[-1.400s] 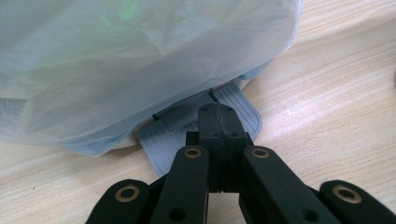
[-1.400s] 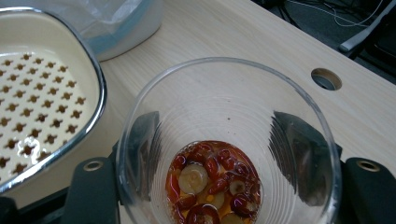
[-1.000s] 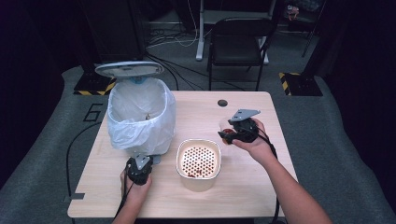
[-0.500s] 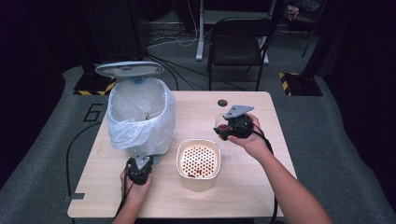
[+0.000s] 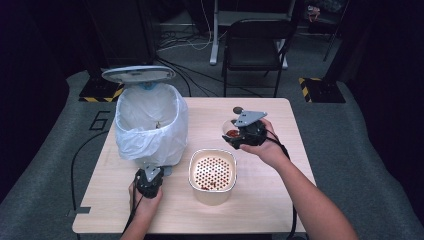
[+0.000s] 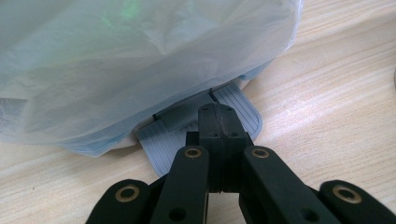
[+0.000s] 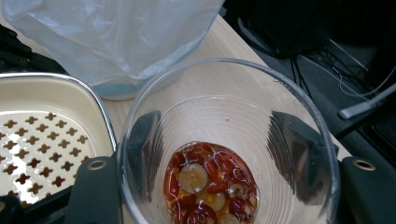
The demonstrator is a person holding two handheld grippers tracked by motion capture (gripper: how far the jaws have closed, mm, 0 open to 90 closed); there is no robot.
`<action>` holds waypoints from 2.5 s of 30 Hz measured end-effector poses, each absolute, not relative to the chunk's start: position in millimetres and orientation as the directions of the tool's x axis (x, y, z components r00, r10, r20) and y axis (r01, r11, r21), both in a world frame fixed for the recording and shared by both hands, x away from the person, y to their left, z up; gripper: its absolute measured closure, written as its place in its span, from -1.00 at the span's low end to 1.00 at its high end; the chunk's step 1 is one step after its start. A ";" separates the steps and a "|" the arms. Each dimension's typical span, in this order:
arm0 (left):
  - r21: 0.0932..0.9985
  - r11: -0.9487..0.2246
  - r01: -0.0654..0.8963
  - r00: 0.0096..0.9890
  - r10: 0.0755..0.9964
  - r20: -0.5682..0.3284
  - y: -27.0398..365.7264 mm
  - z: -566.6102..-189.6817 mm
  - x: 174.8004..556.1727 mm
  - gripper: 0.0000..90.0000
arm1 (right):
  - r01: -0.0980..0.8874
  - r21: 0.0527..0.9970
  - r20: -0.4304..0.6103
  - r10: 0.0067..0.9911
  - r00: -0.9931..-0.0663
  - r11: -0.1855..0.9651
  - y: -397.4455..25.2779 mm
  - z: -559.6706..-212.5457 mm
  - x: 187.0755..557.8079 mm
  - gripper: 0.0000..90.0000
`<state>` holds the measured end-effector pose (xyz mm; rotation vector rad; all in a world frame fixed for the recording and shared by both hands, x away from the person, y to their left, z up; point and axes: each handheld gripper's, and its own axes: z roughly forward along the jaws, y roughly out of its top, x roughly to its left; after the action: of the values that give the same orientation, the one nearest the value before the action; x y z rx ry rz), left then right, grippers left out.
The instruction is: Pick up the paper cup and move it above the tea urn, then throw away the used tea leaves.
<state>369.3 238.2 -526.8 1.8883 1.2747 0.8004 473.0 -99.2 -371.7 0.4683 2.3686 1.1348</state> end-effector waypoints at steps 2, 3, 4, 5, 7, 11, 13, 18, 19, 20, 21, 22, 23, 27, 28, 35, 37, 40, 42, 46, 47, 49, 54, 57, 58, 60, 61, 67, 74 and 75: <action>0.825 -0.261 0.501 0.322 0.941 0.102 238.3 -526.7 369.3 1.00 | 0.075 0.794 -0.279 0.471 -0.837 0.604 -97.3 -371.2 472.1 -0.21; 0.825 -0.260 0.501 0.322 0.941 0.102 238.3 -526.7 369.3 1.00 | 0.051 0.788 -0.300 0.455 -0.838 0.614 -95.3 -371.2 471.2 -0.21; 0.825 -0.260 0.502 0.322 0.941 0.101 238.4 -526.7 369.3 1.00 | 0.044 0.786 -0.306 0.449 -0.840 0.617 -94.5 -371.2 470.8 -0.21; 0.825 -0.258 0.502 0.321 0.942 0.098 238.4 -526.8 369.3 1.00 | 0.030 0.784 -0.315 0.439 -0.841 0.620 -93.4 -371.2 470.5 -0.21; 0.825 -0.258 0.502 0.321 0.942 0.098 238.4 -526.8 369.3 1.00 | 0.021 0.779 -0.322 0.430 -0.844 0.627 -92.6 -371.0 470.2 -0.21; 0.825 -0.258 0.502 0.321 0.942 0.100 238.2 -526.8 369.2 1.00 | -0.024 0.767 -0.354 0.393 -0.849 0.641 -88.9 -369.2 469.5 -0.21; 0.825 -0.259 0.502 0.321 0.942 0.100 238.2 -526.8 369.3 1.00 | -0.052 0.764 -0.373 0.375 -0.849 0.643 -86.1 -366.8 469.3 -0.22; 0.825 -0.259 0.502 0.322 0.942 0.100 238.4 -526.8 369.3 1.00 | -0.080 0.755 -0.393 0.351 -0.850 0.651 -83.2 -366.1 469.7 -0.22; 0.825 -0.258 0.502 0.321 0.942 0.099 238.4 -526.8 369.3 1.00 | -0.099 0.749 -0.406 0.335 -0.850 0.656 -82.3 -366.1 469.9 -0.22; 0.825 -0.257 0.502 0.322 0.942 0.098 238.5 -526.8 369.3 1.00 | -0.099 0.749 -0.406 0.335 -0.850 0.656 -82.3 -366.1 469.9 -0.22; 0.826 -0.257 0.502 0.322 0.942 0.097 238.6 -526.7 369.4 1.00 | -0.112 0.745 -0.412 0.322 -0.852 0.658 -81.4 -365.9 469.3 -0.22; 0.826 -0.257 0.502 0.322 0.942 0.097 238.6 -526.7 369.4 1.00 | -0.112 0.745 -0.412 0.322 -0.852 0.658 -81.4 -365.9 469.3 -0.22; 0.826 -0.256 0.503 0.322 0.942 0.097 238.6 -526.8 369.3 1.00 | -0.131 0.739 -0.426 0.308 -0.851 0.661 -80.8 -365.0 468.4 -0.22; 0.822 -0.259 0.508 0.324 0.941 0.096 238.8 -526.3 369.2 1.00 | -0.177 0.736 -0.459 0.289 -0.840 0.654 -80.1 -362.9 463.5 -0.21; 0.825 -0.256 0.504 0.322 0.942 0.096 238.6 -526.7 369.3 1.00 | -0.199 0.731 -0.475 0.278 -0.835 0.653 -79.7 -362.3 461.6 -0.21; 0.822 -0.257 0.508 0.323 0.942 0.095 238.8 -526.4 369.2 1.00 | -0.345 0.626 -0.643 0.212 -0.736 0.699 -73.4 -363.9 441.5 -0.21; 0.826 -0.255 0.503 0.321 0.942 0.095 238.6 -526.8 369.3 1.00 | -0.386 0.586 -0.691 0.191 -0.697 0.713 -70.7 -367.6 433.5 -0.21; 0.826 -0.254 0.503 0.319 0.943 0.096 238.5 -526.8 369.3 1.00 | -0.418 0.554 -0.730 0.178 -0.660 0.720 -68.7 -372.2 427.8 -0.20; 0.824 -0.258 0.505 0.323 0.941 0.097 238.8 -526.5 369.3 1.00 | -0.442 0.534 -0.758 0.176 -0.629 0.721 -67.5 -375.5 423.1 -0.20; 0.824 -0.254 0.506 0.321 0.942 0.094 238.6 -526.6 369.2 1.00 | -0.489 0.497 -0.808 0.175 -0.563 0.717 -66.0 -379.5 415.3 -0.20; 0.825 -0.256 0.503 0.321 0.942 0.097 238.5 -526.7 369.3 1.00 | -0.498 0.490 -0.815 0.174 -0.552 0.716 -65.8 -379.8 414.0 -0.20; 0.826 -0.256 0.503 0.320 0.942 0.097 238.6 -526.8 369.3 1.00 | -0.533 0.447 -0.852 0.162 -0.498 0.718 -64.8 -381.9 408.3 -0.20; 0.826 -0.254 0.503 0.320 0.943 0.094 238.6 -526.8 369.3 1.00 | -0.584 0.344 -0.906 0.095 -0.413 0.735 -62.3 -387.1 401.0 -0.20; 0.826 -0.253 0.503 0.321 0.943 0.093 238.5 -526.8 369.3 1.00 | -0.626 0.206 -0.951 0.003 -0.309 0.752 -58.6 -394.6 394.6 -0.20; 0.826 -0.256 0.503 0.322 0.942 0.095 238.6 -526.8 369.3 1.00 | -0.634 0.162 -0.962 -0.021 -0.271 0.756 -57.4 -396.6 392.8 -0.20; 0.826 -0.256 0.502 0.321 0.942 0.097 238.5 -526.8 369.3 1.00 | -0.651 0.103 -0.974 -0.058 -0.220 0.752 -55.4 -399.3 390.6 -0.20; 0.826 -0.254 0.503 0.323 0.942 0.093 238.8 -526.8 369.4 1.00 | -0.660 0.055 -0.981 -0.083 -0.175 0.750 -53.2 -401.6 388.7 -0.20; 0.825 -0.258 0.502 0.324 0.941 0.096 238.8 -526.8 368.9 1.00 | -0.668 -0.104 -0.986 -0.166 -0.030 0.737 -49.6 -404.2 384.7 -0.20; 0.824 -0.260 0.503 0.325 0.941 0.098 238.5 -526.8 368.5 1.00 | -0.651 -0.332 -0.940 -0.296 0.169 0.683 -48.5 -406.9 380.3 -0.19; 0.822 -0.261 0.506 0.328 0.940 0.097 238.7 -526.6 368.4 1.00 | -0.632 -0.413 -0.910 -0.324 0.258 0.656 -49.7 -409.8 378.2 -0.19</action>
<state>368.4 238.7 -526.6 1.8943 1.2730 0.7880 378.2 -49.7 -409.8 -0.8943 1.3415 0.2511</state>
